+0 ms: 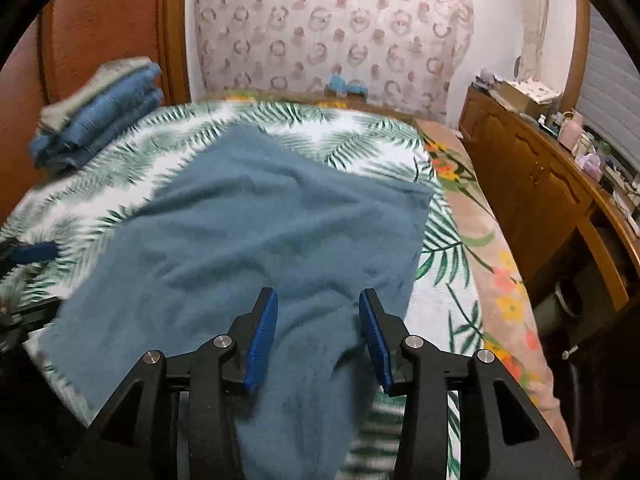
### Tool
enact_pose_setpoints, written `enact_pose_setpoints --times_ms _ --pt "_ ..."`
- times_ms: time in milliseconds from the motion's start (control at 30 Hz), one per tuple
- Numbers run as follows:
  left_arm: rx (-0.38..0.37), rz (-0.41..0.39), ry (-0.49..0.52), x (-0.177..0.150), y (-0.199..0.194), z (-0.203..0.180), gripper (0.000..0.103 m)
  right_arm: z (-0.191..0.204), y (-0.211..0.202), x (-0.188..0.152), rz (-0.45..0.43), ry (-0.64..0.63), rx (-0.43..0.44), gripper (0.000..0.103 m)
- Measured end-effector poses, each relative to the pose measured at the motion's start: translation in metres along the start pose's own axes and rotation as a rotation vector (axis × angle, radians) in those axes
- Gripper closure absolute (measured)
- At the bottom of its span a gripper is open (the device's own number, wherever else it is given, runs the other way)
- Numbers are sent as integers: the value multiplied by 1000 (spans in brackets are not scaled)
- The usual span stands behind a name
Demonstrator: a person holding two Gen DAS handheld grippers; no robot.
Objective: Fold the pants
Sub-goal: 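Lift the open right gripper away from the folded shorts, then grasp the hem of the blue-grey shorts with the right gripper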
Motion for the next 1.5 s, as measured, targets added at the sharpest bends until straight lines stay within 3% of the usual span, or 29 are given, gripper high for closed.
enact_pose_setpoints --times_ms 400,600,667,833,1000,1067,1167,1233,1367,1500 --pt "-94 -49 106 11 -20 -51 15 -9 -64 -54 21 90 67 62" --pt "-89 9 123 0 -7 -53 21 0 -63 -60 47 104 116 76" --pt "-72 22 121 -2 -4 -50 21 0 -71 -65 47 100 107 89" --pt "-71 30 106 -5 -3 -44 21 4 -94 -54 13 88 131 94" --pt "-77 20 105 -5 -5 -45 21 5 -93 -65 43 59 114 94" --pt "-89 18 106 -4 -6 -45 28 0 -88 -68 54 78 107 94" --pt "-105 21 112 -5 -7 -48 36 -3 -85 -62 45 97 86 78" --pt "-105 29 116 -7 -5 -49 36 -7 -85 -57 22 117 83 74" --pt "-118 37 102 -9 -4 -48 36 -8 -77 -55 20 135 70 67" --pt "-121 38 103 -9 -4 -48 36 -3 -63 -65 58 160 78 66"
Point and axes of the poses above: each gripper's, at about its wrist camera, not at the fingertips, and y roughly the way its jaws point, z to its left, x to its top, the point moved 9 cm from there along y, roughly the way its jaws point, and after that the axes turned 4 degrees about -z, right-handed, at the moved point
